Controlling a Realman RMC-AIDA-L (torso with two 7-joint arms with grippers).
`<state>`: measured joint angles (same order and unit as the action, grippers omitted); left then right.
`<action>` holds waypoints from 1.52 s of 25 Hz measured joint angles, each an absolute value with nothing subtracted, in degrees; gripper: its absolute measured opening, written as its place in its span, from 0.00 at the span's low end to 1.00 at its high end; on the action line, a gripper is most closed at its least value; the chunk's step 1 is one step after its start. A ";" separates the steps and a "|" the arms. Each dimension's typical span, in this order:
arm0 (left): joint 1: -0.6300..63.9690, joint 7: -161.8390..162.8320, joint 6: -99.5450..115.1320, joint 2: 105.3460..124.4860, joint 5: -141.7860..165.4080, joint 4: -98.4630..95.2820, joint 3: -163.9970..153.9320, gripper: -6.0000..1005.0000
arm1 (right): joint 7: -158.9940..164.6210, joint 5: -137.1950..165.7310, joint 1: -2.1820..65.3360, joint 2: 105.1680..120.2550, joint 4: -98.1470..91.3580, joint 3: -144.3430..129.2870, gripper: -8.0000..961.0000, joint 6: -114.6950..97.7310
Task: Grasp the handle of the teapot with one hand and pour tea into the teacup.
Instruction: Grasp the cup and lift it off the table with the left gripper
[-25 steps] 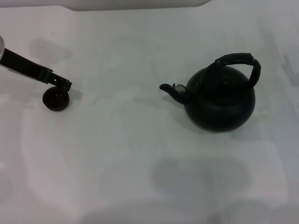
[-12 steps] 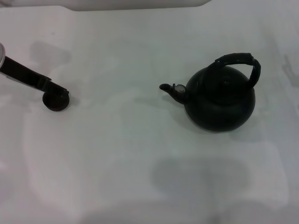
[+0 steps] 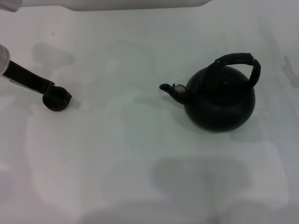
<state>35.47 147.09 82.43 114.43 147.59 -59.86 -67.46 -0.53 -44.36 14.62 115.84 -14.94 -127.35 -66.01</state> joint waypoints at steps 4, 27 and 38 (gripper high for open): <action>35.45 147.17 82.50 114.36 147.64 -59.82 -67.54 0.87 | -0.53 -44.41 14.60 115.84 -14.95 -127.35 0.87 -66.01; 36.12 148.48 82.28 115.15 150.72 -59.76 -67.37 0.87 | -0.53 -44.52 14.84 115.84 -14.22 -127.35 0.87 -66.00; 36.66 148.28 80.74 116.04 151.75 -58.08 -67.16 0.87 | -0.53 -44.51 14.64 115.84 -14.23 -127.35 0.87 -66.00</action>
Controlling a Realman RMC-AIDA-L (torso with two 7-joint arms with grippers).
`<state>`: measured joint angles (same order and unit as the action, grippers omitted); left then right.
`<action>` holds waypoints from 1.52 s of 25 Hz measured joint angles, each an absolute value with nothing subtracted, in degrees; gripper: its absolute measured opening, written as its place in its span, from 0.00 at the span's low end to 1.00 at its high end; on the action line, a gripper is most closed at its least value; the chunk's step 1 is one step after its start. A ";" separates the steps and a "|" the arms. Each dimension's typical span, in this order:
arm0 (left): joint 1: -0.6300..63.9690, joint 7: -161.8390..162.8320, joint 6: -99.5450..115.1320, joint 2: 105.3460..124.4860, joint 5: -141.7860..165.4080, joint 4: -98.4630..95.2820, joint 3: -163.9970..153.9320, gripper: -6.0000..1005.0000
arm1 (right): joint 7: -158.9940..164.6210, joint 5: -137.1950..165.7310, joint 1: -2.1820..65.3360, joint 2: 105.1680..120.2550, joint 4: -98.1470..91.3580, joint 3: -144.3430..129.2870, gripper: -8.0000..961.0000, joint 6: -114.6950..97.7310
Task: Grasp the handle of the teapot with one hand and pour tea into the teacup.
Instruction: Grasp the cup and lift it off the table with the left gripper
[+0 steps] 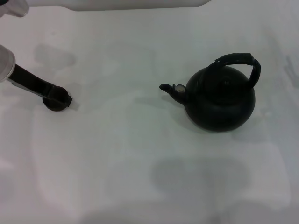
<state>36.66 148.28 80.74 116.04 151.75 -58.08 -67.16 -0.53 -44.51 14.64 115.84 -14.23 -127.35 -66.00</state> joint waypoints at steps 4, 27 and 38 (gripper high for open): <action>36.87 148.26 80.14 116.05 151.82 -57.49 -67.06 0.87 | -0.53 -44.42 14.60 115.84 -14.24 -127.35 0.87 -66.00; 37.53 148.13 77.72 115.78 152.44 -55.12 -67.24 0.87 | -0.53 -44.57 14.76 115.84 -14.15 -127.35 0.86 -65.91; 38.07 147.46 77.04 116.10 153.32 -54.73 -67.37 0.75 | -0.48 -44.66 14.59 115.85 -14.15 -127.35 0.86 -65.90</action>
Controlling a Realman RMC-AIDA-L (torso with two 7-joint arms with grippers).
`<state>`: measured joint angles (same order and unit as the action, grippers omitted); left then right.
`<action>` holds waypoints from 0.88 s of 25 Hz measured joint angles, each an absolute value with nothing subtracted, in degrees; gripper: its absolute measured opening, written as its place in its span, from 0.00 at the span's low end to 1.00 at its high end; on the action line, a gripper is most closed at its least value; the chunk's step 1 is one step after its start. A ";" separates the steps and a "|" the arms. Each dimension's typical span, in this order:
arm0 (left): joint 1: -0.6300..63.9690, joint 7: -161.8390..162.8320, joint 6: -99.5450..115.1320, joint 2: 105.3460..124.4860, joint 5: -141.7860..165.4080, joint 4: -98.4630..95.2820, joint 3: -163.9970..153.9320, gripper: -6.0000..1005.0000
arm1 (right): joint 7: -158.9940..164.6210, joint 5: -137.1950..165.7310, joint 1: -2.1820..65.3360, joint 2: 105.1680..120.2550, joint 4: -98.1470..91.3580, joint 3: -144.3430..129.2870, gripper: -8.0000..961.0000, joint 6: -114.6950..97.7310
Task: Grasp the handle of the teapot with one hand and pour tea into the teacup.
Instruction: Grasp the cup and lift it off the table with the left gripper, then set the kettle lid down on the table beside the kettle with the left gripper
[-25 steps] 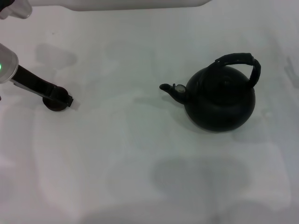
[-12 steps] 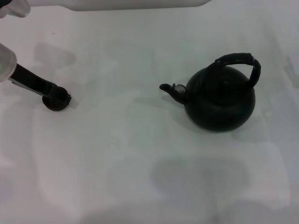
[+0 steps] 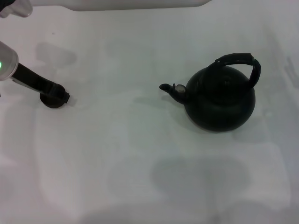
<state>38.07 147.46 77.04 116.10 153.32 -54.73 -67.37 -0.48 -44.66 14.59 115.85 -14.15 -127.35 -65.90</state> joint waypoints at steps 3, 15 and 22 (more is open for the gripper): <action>38.46 147.52 77.81 116.10 153.34 -55.09 -67.40 0.70 | -0.45 -44.65 14.58 115.92 -14.15 -127.35 0.86 -65.87; 42.92 147.12 81.10 118.23 152.52 -60.80 -70.54 0.70 | -0.43 -44.60 14.78 115.93 -14.15 -127.35 0.86 -65.76; 46.91 147.38 80.79 118.78 146.98 -60.33 -80.72 0.70 | -0.44 -44.51 14.96 115.93 -14.15 -127.35 0.86 -65.43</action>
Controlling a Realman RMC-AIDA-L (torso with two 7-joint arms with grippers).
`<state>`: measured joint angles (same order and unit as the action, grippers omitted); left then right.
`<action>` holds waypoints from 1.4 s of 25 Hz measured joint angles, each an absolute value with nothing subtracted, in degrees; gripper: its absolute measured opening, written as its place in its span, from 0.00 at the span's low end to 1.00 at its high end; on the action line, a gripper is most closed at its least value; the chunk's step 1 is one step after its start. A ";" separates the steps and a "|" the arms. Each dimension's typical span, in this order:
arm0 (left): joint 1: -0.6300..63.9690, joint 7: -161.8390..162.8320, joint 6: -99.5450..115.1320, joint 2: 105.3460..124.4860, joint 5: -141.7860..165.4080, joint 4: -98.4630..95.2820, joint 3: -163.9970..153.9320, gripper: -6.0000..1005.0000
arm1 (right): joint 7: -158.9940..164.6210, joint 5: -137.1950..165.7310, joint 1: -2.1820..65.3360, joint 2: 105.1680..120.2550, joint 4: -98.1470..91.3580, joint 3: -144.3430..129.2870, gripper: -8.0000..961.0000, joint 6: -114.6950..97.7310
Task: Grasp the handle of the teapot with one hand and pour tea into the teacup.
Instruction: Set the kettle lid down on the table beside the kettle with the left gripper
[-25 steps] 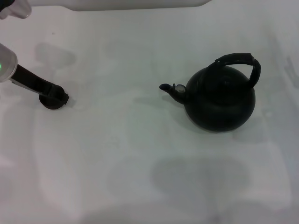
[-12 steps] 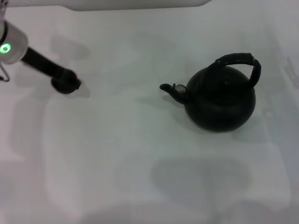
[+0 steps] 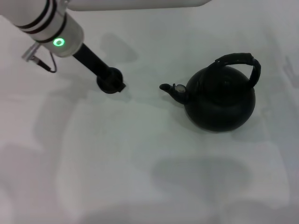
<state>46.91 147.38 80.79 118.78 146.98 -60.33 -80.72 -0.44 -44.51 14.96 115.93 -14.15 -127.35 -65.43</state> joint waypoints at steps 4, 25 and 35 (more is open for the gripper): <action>47.75 147.44 80.65 118.90 145.49 -60.23 -84.77 0.70 | -0.44 -44.49 14.95 115.93 -14.15 -127.35 0.85 -65.33; 47.79 146.55 77.68 119.08 140.84 -57.60 -97.17 0.70 | -0.44 -44.54 15.03 115.93 -14.18 -127.35 0.85 -65.30; 47.58 146.59 76.74 119.18 140.80 -57.15 -98.41 0.70 | -0.44 -44.58 15.03 115.93 -14.20 -127.35 0.85 -65.27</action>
